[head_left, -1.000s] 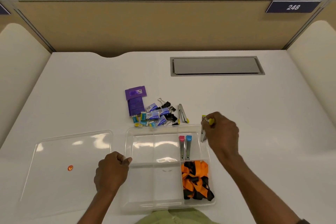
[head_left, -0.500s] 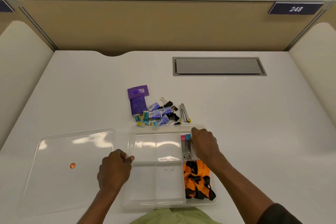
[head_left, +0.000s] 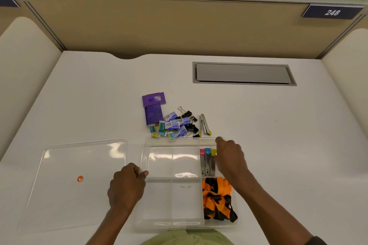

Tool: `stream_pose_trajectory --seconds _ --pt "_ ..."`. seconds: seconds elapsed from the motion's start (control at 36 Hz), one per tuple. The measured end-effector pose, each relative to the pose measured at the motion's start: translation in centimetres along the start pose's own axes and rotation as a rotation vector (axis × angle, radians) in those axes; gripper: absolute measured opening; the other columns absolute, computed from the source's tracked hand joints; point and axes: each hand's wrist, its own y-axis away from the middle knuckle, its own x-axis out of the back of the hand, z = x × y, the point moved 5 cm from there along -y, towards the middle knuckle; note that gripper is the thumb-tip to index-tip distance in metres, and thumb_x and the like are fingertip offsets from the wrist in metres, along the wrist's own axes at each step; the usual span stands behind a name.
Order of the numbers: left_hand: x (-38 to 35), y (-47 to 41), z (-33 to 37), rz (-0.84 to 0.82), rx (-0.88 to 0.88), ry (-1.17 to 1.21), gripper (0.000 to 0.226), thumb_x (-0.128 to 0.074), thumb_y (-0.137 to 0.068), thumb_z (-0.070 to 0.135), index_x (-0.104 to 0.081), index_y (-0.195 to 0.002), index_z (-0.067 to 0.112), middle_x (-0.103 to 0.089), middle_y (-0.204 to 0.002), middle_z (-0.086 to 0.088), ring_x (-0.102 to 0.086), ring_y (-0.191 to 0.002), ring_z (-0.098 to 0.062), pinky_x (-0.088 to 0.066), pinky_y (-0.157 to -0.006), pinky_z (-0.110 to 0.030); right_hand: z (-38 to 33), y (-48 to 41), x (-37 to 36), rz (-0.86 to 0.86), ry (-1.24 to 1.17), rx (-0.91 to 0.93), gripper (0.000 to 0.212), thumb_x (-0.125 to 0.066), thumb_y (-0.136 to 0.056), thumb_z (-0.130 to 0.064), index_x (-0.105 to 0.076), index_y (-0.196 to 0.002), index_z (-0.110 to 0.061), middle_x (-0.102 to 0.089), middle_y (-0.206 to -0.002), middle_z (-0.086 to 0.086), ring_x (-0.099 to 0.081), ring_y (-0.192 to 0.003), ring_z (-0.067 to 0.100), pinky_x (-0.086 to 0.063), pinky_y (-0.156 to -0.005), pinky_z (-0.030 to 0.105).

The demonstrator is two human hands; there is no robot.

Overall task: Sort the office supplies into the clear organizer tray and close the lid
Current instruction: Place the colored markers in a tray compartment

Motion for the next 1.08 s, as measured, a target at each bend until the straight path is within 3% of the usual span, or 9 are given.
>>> stream_pose_trajectory --seconds 0.08,0.19,0.31,0.39,0.53,0.69,0.86,0.97,1.08 --pt "0.0 -0.1 0.0 0.005 0.003 -0.002 0.024 -0.075 -0.096 0.043 -0.064 -0.083 0.025 -0.068 -0.079 0.007 -0.064 -0.077 -0.023 -0.046 -0.067 -0.032 0.9 -1.9 2.6 0.174 -0.08 -0.069 0.014 -0.064 -0.08 0.001 -0.067 -0.085 -0.012 -0.068 -0.071 0.002 -0.057 -0.056 0.016 -0.05 -0.052 0.028" --pt "0.0 0.1 0.0 0.016 0.004 0.004 0.022 -0.074 -0.096 0.041 -0.066 -0.085 0.024 -0.07 -0.081 0.006 -0.065 -0.077 -0.023 -0.045 -0.066 -0.031 1.2 -6.1 4.4 0.195 -0.332 -0.163 0.009 -0.068 -0.088 -0.025 -0.074 -0.091 -0.02 -0.075 -0.085 0.001 -0.069 -0.073 0.022 -0.058 -0.067 0.034" --pt "-0.2 -0.1 -0.2 0.015 0.006 0.008 0.024 -0.075 -0.095 0.043 -0.064 -0.082 0.026 -0.07 -0.082 0.004 -0.068 -0.082 -0.027 -0.05 -0.069 -0.033 1.3 -9.8 1.4 -0.016 -0.267 -0.233 0.054 -0.072 -0.081 -0.059 -0.066 -0.108 -0.013 -0.069 -0.102 0.006 -0.067 -0.094 0.027 -0.051 -0.075 0.033" --pt "-0.2 -0.1 -0.1 0.014 0.006 0.019 0.024 -0.076 -0.095 0.043 -0.064 -0.082 0.026 -0.069 -0.081 0.005 -0.068 -0.083 -0.026 -0.049 -0.07 -0.034 1.0 -10.8 -0.1 -0.11 -0.176 -0.254 0.068 -0.072 -0.072 -0.069 -0.059 -0.106 -0.012 -0.063 -0.1 0.006 -0.063 -0.092 0.025 -0.048 -0.075 0.032" --pt "-0.1 -0.1 -0.3 0.015 0.013 0.041 0.023 -0.078 -0.093 0.042 -0.066 -0.083 0.025 -0.068 -0.08 0.008 -0.066 -0.081 -0.025 -0.045 -0.07 -0.032 0.6 -11.0 -1.0 -0.099 -0.181 -0.286 0.054 -0.076 -0.076 -0.049 -0.058 -0.108 -0.009 -0.063 -0.104 0.007 -0.061 -0.088 0.023 -0.049 -0.073 0.032" --pt "-0.1 -0.3 -0.5 0.005 0.012 0.104 0.024 -0.083 -0.089 0.041 -0.066 -0.081 0.026 -0.07 -0.079 0.008 -0.069 -0.084 -0.026 -0.051 -0.075 -0.035 3.0 -10.2 0.3 0.06 -0.409 -0.432 0.053 -0.074 -0.076 -0.055 -0.06 -0.106 -0.014 -0.066 -0.101 0.008 -0.065 -0.093 0.029 -0.049 -0.076 0.033" --pt "0.1 -0.7 -0.9 -0.011 0.046 0.17 0.026 -0.089 -0.082 0.041 -0.067 -0.077 0.028 -0.073 -0.077 0.009 -0.071 -0.083 -0.025 -0.057 -0.078 -0.037 4.9 -5.6 5.9 0.159 -0.966 -0.328 0.029 -0.08 -0.082 -0.027 -0.061 -0.102 -0.017 -0.073 -0.081 0.001 -0.073 -0.055 0.023 -0.061 -0.063 0.037" --pt "0.2 -0.8 -1.0 -0.014 0.053 0.195 0.026 -0.089 -0.081 0.044 -0.069 -0.079 0.028 -0.074 -0.076 0.01 -0.073 -0.08 -0.023 -0.06 -0.08 -0.04 6.0 -1.6 7.8 0.181 -0.828 -0.246 0.022 -0.079 -0.085 -0.021 -0.067 -0.103 -0.02 -0.072 -0.093 -0.005 -0.073 -0.057 0.013 -0.059 -0.065 0.028" --pt "0.3 -0.8 -1.1 -0.008 0.056 0.181 0.025 -0.084 -0.084 0.048 -0.069 -0.078 0.029 -0.075 -0.072 0.01 -0.074 -0.08 -0.025 -0.061 -0.083 -0.043 6.9 0.6 6.5 0.164 -0.635 -0.228 0.02 -0.072 -0.089 -0.018 -0.066 -0.106 -0.025 -0.073 -0.091 -0.002 -0.07 -0.056 0.002 -0.046 -0.048 0.009"
